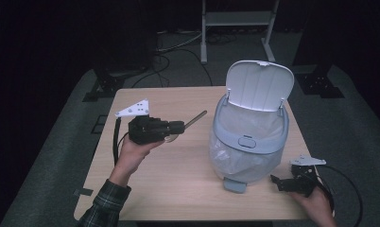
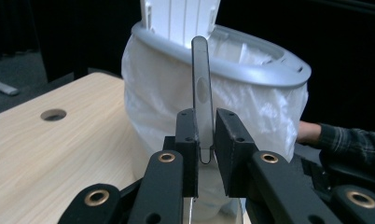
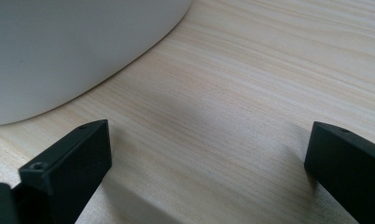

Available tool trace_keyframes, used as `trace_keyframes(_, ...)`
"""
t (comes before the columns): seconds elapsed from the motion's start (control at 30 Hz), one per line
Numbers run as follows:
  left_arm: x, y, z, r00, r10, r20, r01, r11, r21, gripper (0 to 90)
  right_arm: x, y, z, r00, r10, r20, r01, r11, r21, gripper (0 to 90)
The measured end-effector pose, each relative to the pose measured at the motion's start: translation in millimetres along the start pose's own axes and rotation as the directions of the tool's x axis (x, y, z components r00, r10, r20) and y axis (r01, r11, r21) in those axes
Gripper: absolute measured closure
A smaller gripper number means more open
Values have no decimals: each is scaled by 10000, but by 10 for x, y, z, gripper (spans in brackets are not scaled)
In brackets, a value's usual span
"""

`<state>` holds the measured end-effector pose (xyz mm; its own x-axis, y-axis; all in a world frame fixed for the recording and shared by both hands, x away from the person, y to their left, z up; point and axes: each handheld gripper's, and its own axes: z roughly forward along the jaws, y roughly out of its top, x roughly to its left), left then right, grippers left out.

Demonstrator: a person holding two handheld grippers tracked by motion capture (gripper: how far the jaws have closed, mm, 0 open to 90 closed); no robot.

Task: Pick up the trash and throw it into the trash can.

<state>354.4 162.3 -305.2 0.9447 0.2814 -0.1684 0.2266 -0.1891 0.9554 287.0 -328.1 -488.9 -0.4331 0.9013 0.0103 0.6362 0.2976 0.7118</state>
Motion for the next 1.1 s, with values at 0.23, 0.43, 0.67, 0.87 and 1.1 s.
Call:
trace_keyframes(0.23,-30,126,55,9995,179,252,-176,9998,-103,793,0,0,0,10000,-2,1,2,10000,-1,0)
trace_keyframes(0.43,-59,273,138,9980,457,442,-451,9989,-154,793,0,0,0,10000,-3,0,3,10000,1,0)
trace_keyframes(0.67,-88,407,248,9958,643,657,-629,9977,-232,793,0,0,0,10000,-1,0,1,10000,1,0)
trace_keyframes(0.87,-99,542,393,9936,728,861,-699,9969,-366,793,0,0,0,10000,-1,0,1,10000,1,0)
trace_keyframes(1.1,-126,667,542,9907,879,1042,-847,9958,-346,793,0,0,0,10000,-2,0,2,10000,-1,0)
